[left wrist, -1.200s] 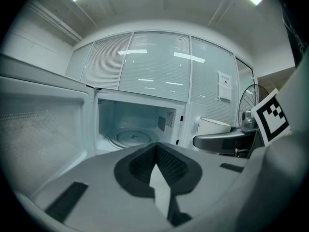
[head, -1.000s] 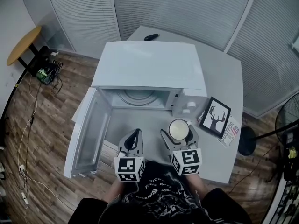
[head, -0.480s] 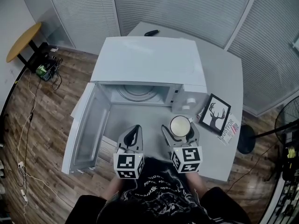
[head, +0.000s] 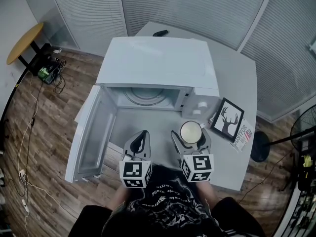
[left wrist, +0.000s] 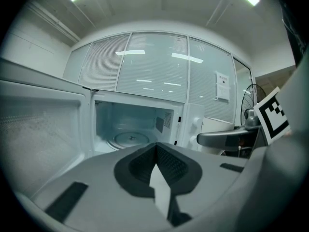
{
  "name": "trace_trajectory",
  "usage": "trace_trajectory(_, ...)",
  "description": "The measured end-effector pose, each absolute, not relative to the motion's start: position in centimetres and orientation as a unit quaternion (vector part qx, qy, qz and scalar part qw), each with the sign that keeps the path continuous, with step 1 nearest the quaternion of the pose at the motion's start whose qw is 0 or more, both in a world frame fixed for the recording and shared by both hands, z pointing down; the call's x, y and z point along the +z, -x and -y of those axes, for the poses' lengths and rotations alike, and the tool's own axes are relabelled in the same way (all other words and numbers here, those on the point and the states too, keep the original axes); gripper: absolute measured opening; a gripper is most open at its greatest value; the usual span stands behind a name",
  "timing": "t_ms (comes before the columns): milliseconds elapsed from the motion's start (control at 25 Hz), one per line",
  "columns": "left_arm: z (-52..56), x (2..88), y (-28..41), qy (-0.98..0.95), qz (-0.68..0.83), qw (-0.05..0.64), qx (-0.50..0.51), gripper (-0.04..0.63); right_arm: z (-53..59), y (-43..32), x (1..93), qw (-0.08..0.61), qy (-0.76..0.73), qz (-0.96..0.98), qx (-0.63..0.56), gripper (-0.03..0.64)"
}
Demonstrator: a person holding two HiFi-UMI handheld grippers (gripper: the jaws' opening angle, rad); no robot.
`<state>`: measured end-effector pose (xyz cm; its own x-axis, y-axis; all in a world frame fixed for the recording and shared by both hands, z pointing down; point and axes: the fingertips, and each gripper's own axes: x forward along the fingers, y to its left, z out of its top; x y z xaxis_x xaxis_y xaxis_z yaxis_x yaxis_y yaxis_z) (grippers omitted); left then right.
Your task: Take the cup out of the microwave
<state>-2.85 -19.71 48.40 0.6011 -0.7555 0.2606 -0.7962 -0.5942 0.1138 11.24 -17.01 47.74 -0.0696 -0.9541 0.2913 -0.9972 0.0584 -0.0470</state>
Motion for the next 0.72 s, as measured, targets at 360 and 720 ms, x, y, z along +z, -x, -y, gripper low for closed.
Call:
trace_trajectory(360, 19.81, 48.36, 3.07, -0.886, 0.441, 0.111, 0.091, 0.006, 17.15, -10.77, 47.91, 0.1, -0.669, 0.727, 0.116, 0.402)
trace_trajectory(720, 19.67, 48.45, 3.06, -0.886, 0.441, 0.109, 0.091, 0.006, 16.96, -10.78, 48.16, 0.102, -0.668, 0.728, 0.116, 0.402)
